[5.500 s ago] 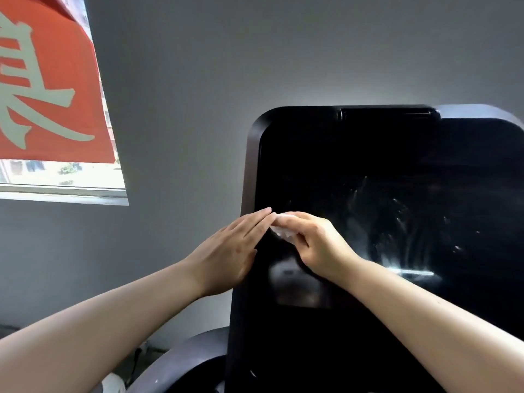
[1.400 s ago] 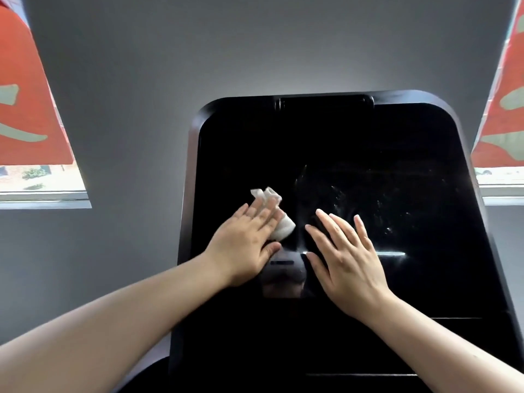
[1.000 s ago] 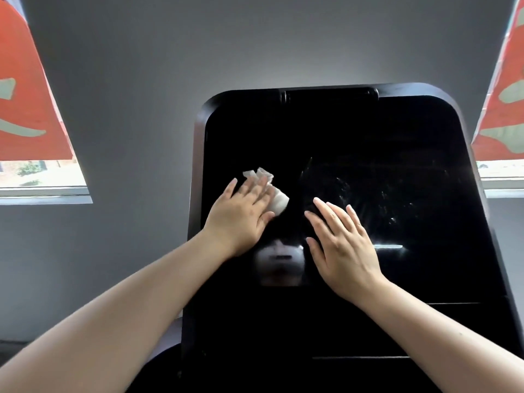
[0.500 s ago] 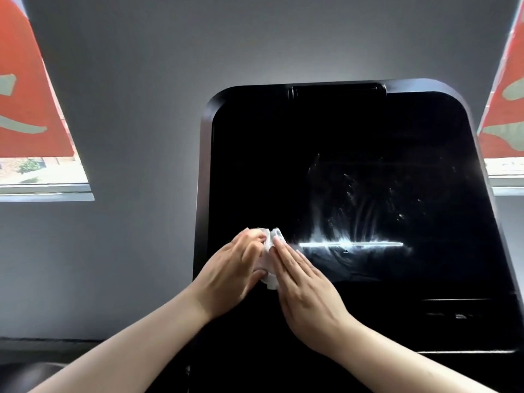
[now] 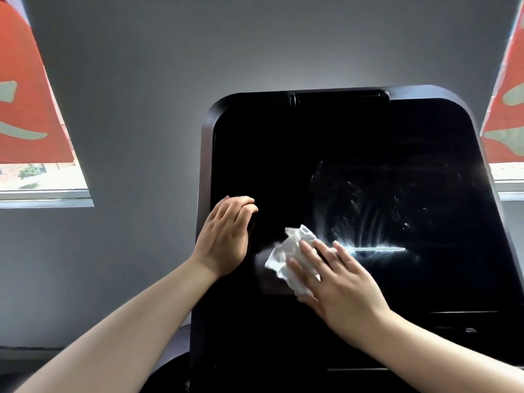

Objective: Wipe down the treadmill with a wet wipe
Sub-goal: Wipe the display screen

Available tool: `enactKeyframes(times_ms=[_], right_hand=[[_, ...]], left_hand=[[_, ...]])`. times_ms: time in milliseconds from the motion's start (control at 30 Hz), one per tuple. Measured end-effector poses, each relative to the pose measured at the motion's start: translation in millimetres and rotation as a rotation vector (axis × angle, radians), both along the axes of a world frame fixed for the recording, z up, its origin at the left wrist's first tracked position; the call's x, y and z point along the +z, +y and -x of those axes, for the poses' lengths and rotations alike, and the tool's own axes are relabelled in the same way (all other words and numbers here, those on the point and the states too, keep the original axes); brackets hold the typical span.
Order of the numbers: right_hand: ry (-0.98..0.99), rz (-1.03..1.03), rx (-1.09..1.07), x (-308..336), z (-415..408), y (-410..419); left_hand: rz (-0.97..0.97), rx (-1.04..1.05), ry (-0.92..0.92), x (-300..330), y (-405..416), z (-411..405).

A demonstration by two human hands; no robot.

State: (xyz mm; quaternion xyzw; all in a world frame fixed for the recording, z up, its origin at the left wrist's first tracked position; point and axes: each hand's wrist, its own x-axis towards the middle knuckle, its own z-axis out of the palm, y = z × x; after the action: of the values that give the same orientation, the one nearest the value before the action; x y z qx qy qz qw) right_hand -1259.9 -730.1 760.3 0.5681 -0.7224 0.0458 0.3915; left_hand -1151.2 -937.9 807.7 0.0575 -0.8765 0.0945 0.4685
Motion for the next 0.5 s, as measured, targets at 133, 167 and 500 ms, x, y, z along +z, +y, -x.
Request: enactKeyframes(times_ms=[133,167,500], right_hand=[[-0.116,0.124,-0.055,16,1,-28],[-0.154,0.150,-0.059,18,-2,-36],[0.085,-0.018,0.088,-27,-5,-7]], left_hand=[[0.098,-0.016,-0.019,-6,-1,-1],[0.111,-0.019,-0.021,-6,-1,-2],[0.032,0.097,-0.009,-1,7,-6]])
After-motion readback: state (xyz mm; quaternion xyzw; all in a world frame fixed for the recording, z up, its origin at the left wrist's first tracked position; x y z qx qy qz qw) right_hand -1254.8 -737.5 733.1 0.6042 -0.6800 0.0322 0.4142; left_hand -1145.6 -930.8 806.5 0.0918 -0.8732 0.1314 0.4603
